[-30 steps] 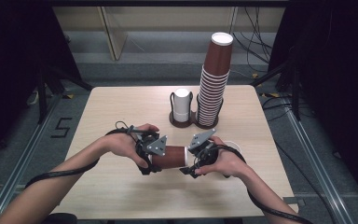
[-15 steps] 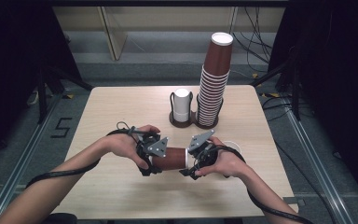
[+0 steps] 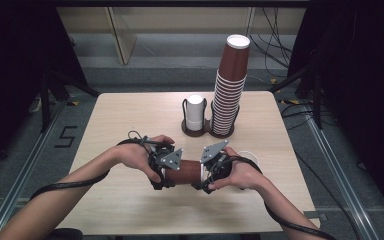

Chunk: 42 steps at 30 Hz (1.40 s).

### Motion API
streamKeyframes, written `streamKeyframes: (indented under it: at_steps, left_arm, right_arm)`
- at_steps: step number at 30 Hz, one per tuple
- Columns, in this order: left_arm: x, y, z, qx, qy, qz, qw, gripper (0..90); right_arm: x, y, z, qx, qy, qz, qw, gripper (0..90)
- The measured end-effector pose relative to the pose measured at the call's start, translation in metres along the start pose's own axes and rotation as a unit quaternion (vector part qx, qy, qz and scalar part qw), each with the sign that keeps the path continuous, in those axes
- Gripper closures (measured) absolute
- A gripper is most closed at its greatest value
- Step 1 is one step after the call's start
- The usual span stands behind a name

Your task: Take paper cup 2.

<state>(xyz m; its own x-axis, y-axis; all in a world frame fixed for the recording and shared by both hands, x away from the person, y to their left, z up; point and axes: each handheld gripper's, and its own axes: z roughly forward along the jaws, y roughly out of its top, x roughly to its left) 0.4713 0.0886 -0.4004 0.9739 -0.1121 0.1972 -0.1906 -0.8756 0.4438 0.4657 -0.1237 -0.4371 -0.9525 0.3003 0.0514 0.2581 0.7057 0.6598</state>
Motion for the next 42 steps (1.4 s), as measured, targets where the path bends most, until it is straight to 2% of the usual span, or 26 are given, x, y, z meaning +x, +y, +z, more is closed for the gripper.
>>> streamKeyframes:
  at_steps: [1,2,3,4,5,18,23,25,27,30,31,33,34,35,39,42]
  left_arm:
    - [0.0,0.0,0.0,0.0,-0.001,0.001,1.0,13.4]
    - [0.0,0.001,0.0,-0.001,-0.001,0.001,1.0,13.4]
    - [0.0,0.001,0.001,-0.001,-0.002,0.001,1.0,13.4]
    - [-0.001,0.002,0.001,0.0,-0.003,0.002,1.0,13.4]
    - [-0.001,0.002,0.001,0.0,-0.004,0.003,1.0,13.4]
    - [-0.001,0.005,0.004,0.0,-0.007,0.007,1.0,13.4]
    - [-0.001,0.006,0.005,-0.002,-0.009,0.007,0.9999,13.4]
    - [-0.001,0.006,0.005,-0.002,-0.01,0.008,0.9999,13.4]
    - [0.0,0.007,0.006,-0.002,-0.01,0.009,0.9999,13.4]
    - [-0.001,0.008,0.006,-0.005,-0.011,0.008,0.9999,13.4]
    - [-0.001,0.009,0.006,-0.005,-0.011,0.008,0.9999,13.4]
    - [0.0,0.009,0.006,-0.004,-0.011,0.011,0.9999,13.4]
    - [0.0,0.01,0.006,-0.006,-0.012,0.011,0.9999,13.4]
    - [0.0,0.01,0.007,-0.007,-0.012,0.009,0.9999,13.4]
    - [0.0,0.012,0.007,-0.007,-0.013,0.011,0.9998,13.4]
    - [0.0,0.013,0.008,-0.007,-0.013,0.011,0.9998,13.4]
  right_arm:
    - [0.001,0.0,0.0,0.0,0.002,0.004,1.0,15.3]
    - [0.0,0.001,0.0,-0.003,0.0,-0.01,0.9999,15.3]
    - [0.0,0.001,0.001,-0.003,0.001,-0.012,0.9999,15.3]
    - [0.002,0.001,0.0,0.001,0.005,0.0,1.0,15.2]
    - [0.001,0.002,0.001,-0.001,0.006,-0.011,0.9999,15.2]
    - [0.002,0.006,0.002,-0.004,0.008,-0.026,0.9996,15.2]
    - [0.006,0.007,0.002,-0.002,0.015,-0.005,0.9999,15.3]
    - [0.004,0.009,0.003,-0.01,0.013,-0.033,0.9993,15.2]
    - [0.004,0.009,0.003,-0.011,0.014,-0.035,0.9992,15.3]
    - [0.004,0.01,0.004,-0.011,0.014,-0.035,0.9992,15.3]
    - [0.006,0.01,0.004,-0.007,0.018,-0.021,0.9996,15.3]
    - [0.007,0.01,0.004,-0.007,0.019,-0.018,0.9996,15.3]
    - [0.007,0.01,0.005,-0.007,0.019,-0.019,0.9996,15.3]
    - [0.005,0.011,0.006,-0.012,0.019,-0.037,0.9991,15.3]
    - [0.007,0.011,0.006,-0.011,0.02,-0.027,0.9994,15.3]
    - [0.007,0.012,0.006,-0.013,0.021,-0.029,0.9993,15.3]
